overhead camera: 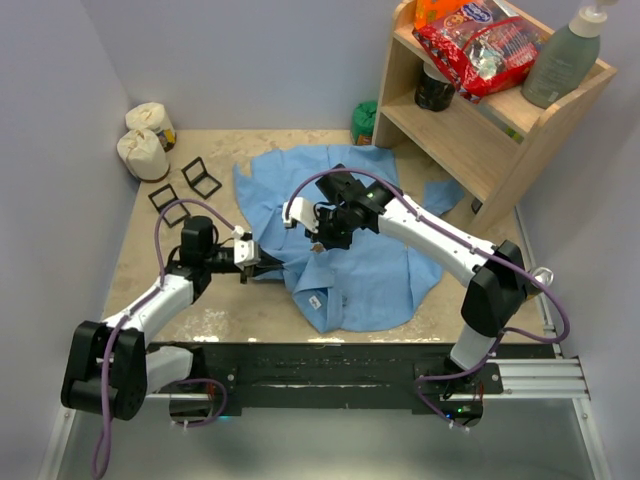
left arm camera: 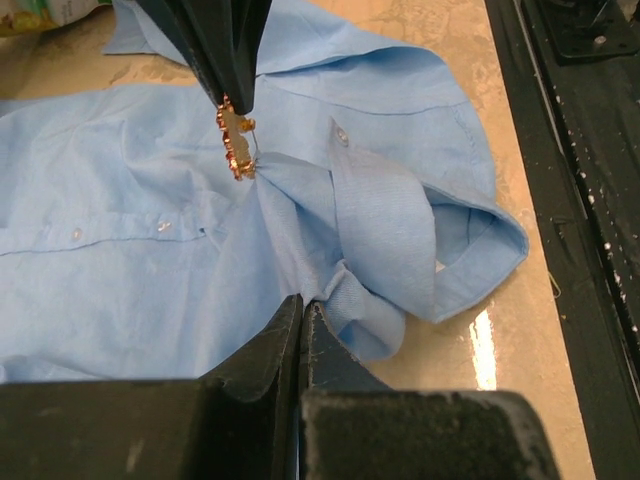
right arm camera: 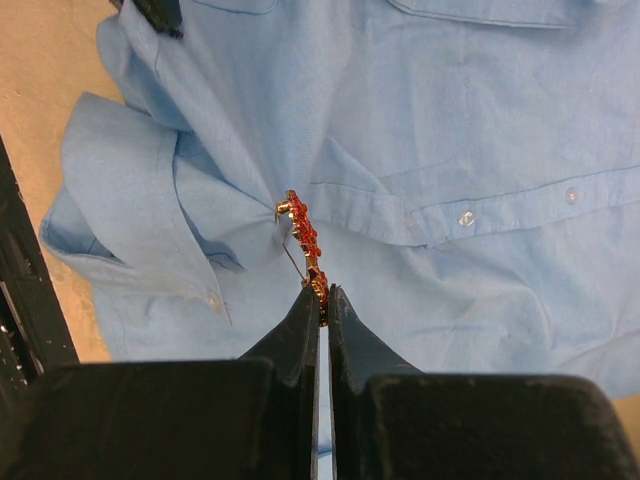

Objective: Remove the brooch from the garment
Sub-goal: Remove the brooch from the clothes.

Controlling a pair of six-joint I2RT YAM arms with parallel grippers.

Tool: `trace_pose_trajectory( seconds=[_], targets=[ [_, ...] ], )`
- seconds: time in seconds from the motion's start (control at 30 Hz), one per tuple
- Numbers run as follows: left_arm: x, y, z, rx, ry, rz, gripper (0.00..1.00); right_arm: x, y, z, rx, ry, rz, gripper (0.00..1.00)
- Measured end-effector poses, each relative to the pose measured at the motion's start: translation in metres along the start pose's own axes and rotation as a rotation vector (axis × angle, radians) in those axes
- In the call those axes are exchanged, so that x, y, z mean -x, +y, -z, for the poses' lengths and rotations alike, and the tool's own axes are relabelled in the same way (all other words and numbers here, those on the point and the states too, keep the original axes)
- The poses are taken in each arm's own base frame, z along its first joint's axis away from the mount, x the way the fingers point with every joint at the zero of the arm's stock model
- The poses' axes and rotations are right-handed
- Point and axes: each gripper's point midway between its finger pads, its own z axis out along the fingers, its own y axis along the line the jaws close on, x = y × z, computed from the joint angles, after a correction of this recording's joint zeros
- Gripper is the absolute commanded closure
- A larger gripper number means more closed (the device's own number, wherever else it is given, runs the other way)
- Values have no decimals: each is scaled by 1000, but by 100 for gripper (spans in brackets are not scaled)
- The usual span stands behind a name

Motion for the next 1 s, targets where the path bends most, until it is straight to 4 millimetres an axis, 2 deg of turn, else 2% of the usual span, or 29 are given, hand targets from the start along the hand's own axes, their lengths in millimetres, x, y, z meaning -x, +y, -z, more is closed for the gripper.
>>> trace_pose_trajectory(
  seconds=[0.17,0.33,0.37,0.47,0.53,0.57,0.63,0.67,0.7,0.73,0.83,0.87,1.0],
  targets=[
    [-3,6,9,23,17,-15,100,-2,0,0,2,8,20,100],
    [-5,6,11,23,25,-27,100,-6,6,3,28,34,33,100],
    [-5,6,11,23,25,-29,98,-6,7,4,32,38,37,100],
    [-4,8,11,27,25,-37,74,-6,9,6,45,43,37,100],
    [-4,10,11,33,25,-39,68,-8,12,7,56,55,33,100],
    [-4,11,12,38,26,-38,61,-10,13,7,64,61,30,100],
    [-3,12,12,43,25,-40,54,-13,18,7,85,70,25,100],
    [-2,13,12,44,25,-42,45,-14,19,7,94,73,22,100],
    [0,15,12,45,22,-47,43,-15,21,7,102,76,19,100],
    [3,17,12,47,21,-56,35,-15,22,6,110,80,16,100],
    [18,26,13,48,6,-81,34,-15,26,4,136,80,9,100],
    [24,28,13,45,-1,-93,26,-15,27,3,142,82,6,100],
    [43,35,11,28,-15,-141,27,-12,31,-1,176,76,-9,100]
  ],
)
